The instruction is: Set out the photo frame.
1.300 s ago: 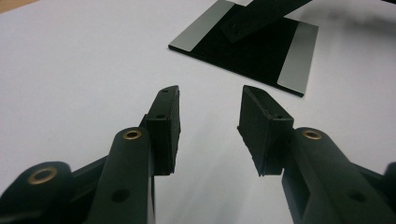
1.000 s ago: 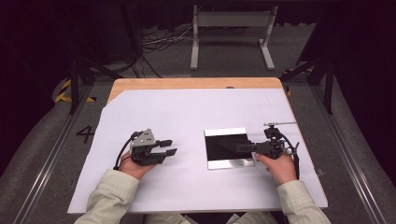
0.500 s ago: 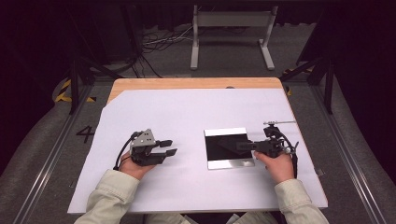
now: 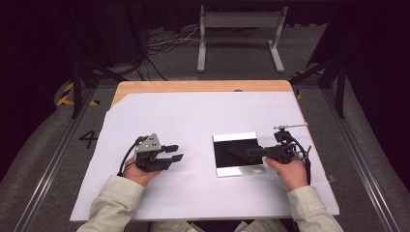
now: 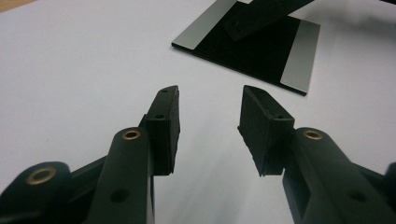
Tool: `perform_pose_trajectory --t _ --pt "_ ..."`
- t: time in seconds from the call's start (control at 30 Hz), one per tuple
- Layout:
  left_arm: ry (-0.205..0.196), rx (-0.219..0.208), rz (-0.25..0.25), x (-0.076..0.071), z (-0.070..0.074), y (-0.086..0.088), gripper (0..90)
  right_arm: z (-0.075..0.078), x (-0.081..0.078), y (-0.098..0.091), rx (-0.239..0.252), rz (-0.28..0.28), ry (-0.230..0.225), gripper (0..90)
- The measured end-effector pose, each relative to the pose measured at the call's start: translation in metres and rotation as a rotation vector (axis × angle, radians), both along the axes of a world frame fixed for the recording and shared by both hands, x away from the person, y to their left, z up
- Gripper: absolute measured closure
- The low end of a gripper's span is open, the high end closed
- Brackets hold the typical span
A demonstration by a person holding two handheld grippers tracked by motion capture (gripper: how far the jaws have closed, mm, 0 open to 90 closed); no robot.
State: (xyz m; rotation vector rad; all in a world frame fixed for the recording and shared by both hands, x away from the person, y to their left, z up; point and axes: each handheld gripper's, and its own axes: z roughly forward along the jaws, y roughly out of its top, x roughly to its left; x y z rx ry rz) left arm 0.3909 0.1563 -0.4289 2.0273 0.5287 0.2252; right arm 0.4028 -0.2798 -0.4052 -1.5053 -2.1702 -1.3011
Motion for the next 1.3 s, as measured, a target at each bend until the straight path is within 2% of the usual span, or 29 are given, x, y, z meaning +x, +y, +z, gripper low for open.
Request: perform_pose_trajectory --t 0.27,0.3,0.57,0.67,0.8,0.87,0.93,1.0,1.13,1.3 --pt "0.0 0.0 -0.003 0.0 0.0 -0.001 58.2 0.01 -0.005 -0.001 -0.004 0.039 -0.02 67.9" --pt "0.0 -0.001 -0.004 0.0 0.0 -0.001 58.2 0.011 -0.007 -0.001 -0.001 0.042 -0.014 68.9" --pt "0.0 -0.001 -0.003 0.0 0.0 -0.001 58.1 0.016 -0.01 -0.001 0.044 0.08 -0.043 76.5" --pt "-0.001 -0.002 -0.003 0.0 0.0 -0.001 58.1 0.019 -0.012 0.001 0.047 0.098 -0.077 78.5" --pt "0.001 -0.002 -0.002 0.0 0.0 -0.001 58.0 0.021 -0.014 0.002 0.124 0.127 -0.1 86.1" --pt "0.0 -0.002 -0.003 0.0 0.0 -0.001 58.1 0.024 -0.016 0.003 0.14 0.139 -0.113 87.3" --pt "0.0 -0.001 -0.004 0.0 0.0 -0.001 58.0 0.03 -0.02 0.007 0.12 0.151 -0.149 87.4" --pt "-0.001 -0.001 -0.004 0.0 0.0 -0.001 58.1 0.032 -0.021 0.009 0.111 0.151 -0.159 87.4" --pt "0.0 0.0 -0.004 0.0 0.0 -0.001 58.0 0.033 -0.024 0.009 0.12 0.146 -0.191 87.5" --pt "0.003 -0.002 -0.005 0.0 0.0 -0.001 58.0 0.036 -0.027 0.007 0.139 0.13 -0.263 87.4"
